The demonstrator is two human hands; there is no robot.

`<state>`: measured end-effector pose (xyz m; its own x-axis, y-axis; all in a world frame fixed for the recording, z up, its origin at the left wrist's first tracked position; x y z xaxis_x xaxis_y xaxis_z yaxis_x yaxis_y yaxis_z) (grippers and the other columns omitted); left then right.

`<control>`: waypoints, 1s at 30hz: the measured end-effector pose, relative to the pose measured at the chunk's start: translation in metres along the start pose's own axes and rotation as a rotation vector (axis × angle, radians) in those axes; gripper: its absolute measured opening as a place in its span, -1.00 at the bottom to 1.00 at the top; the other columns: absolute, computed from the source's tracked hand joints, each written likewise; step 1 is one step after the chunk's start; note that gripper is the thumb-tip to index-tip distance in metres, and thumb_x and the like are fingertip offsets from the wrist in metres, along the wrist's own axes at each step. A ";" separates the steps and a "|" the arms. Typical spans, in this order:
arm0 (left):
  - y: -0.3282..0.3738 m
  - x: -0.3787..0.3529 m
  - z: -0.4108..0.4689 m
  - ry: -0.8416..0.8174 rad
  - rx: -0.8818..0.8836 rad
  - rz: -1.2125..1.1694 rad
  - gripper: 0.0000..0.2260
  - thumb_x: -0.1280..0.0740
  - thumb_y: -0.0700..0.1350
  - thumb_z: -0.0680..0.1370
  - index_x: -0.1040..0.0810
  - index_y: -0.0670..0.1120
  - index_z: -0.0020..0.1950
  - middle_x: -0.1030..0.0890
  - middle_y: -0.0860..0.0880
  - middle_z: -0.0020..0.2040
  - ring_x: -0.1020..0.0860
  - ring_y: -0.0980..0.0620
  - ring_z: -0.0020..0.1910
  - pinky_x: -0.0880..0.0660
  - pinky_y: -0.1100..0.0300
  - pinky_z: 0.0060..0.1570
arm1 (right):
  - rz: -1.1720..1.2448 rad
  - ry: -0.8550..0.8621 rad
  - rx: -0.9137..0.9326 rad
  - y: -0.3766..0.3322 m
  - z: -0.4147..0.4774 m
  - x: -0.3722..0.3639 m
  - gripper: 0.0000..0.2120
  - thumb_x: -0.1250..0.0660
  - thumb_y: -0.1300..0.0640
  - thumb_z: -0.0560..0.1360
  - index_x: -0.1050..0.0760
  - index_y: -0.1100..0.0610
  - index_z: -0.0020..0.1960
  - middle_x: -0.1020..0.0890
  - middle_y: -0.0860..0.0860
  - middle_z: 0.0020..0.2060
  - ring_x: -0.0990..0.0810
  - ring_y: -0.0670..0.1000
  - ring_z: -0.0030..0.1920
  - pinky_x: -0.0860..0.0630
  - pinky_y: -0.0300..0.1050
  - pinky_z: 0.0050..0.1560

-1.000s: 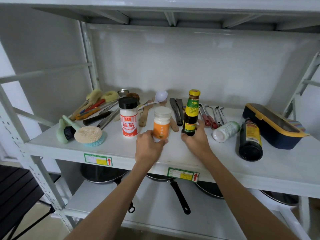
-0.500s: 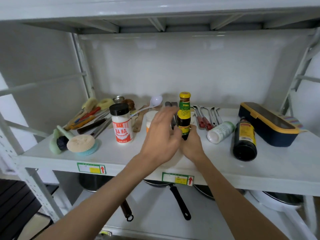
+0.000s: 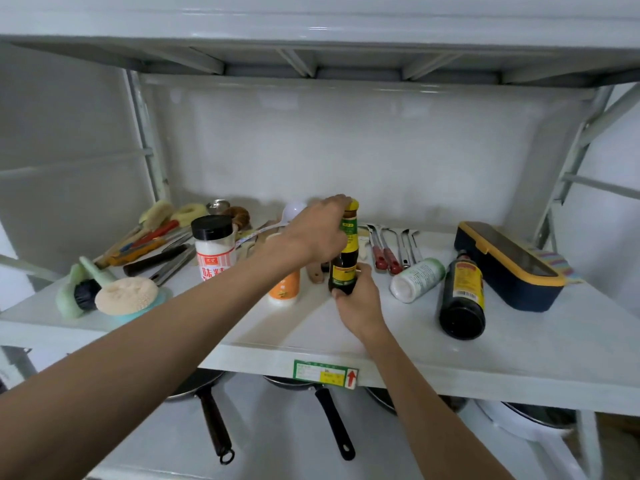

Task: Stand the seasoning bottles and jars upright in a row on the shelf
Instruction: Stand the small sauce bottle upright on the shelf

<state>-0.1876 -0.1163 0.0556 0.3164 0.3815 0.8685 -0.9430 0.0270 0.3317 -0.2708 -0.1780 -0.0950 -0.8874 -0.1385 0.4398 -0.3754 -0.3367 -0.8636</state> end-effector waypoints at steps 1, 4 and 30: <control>0.000 0.000 0.001 0.009 -0.004 0.015 -0.49 -0.22 -0.32 0.45 -0.37 -0.14 0.41 -0.51 -0.17 0.33 -0.47 -0.18 0.27 -0.47 0.05 0.18 | 0.004 0.001 -0.003 0.000 0.000 0.001 -0.49 -0.35 0.34 0.42 -0.29 0.11 0.31 -0.57 0.11 0.15 -0.52 0.13 0.20 -0.49 0.11 0.22; -0.001 0.000 0.003 0.016 -0.014 0.055 -0.55 -0.23 -0.31 0.44 -0.41 -0.18 0.34 -0.53 -0.18 0.28 -0.49 -0.20 0.23 -0.48 -0.03 0.16 | 0.008 0.009 -0.026 0.000 0.000 0.001 -0.49 -0.36 0.33 0.42 -0.29 0.10 0.30 -0.58 0.10 0.13 -0.53 0.13 0.19 -0.50 0.12 0.21; -0.002 0.011 0.010 0.045 0.001 -0.010 -0.69 -0.22 -0.24 0.45 -0.44 -0.11 0.19 -0.52 -0.10 0.03 -0.51 -0.18 -0.02 -0.57 -0.09 -0.03 | -0.082 0.054 -0.039 0.004 0.001 -0.003 -0.34 -0.49 -0.11 0.13 -0.39 0.02 0.17 -0.56 0.01 0.03 -0.53 0.09 0.11 -0.51 0.14 0.16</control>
<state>-0.1809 -0.1215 0.0681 0.3205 0.4219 0.8481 -0.9398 0.0299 0.3403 -0.2688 -0.1796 -0.0993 -0.8658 -0.0611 0.4966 -0.4569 -0.3081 -0.8345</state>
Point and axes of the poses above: each hand's wrist, its own z-axis towards the middle knuckle, its own x-axis out of the back of the hand, y = z × x, the point moved 5 cm from there along z, towards the middle knuckle
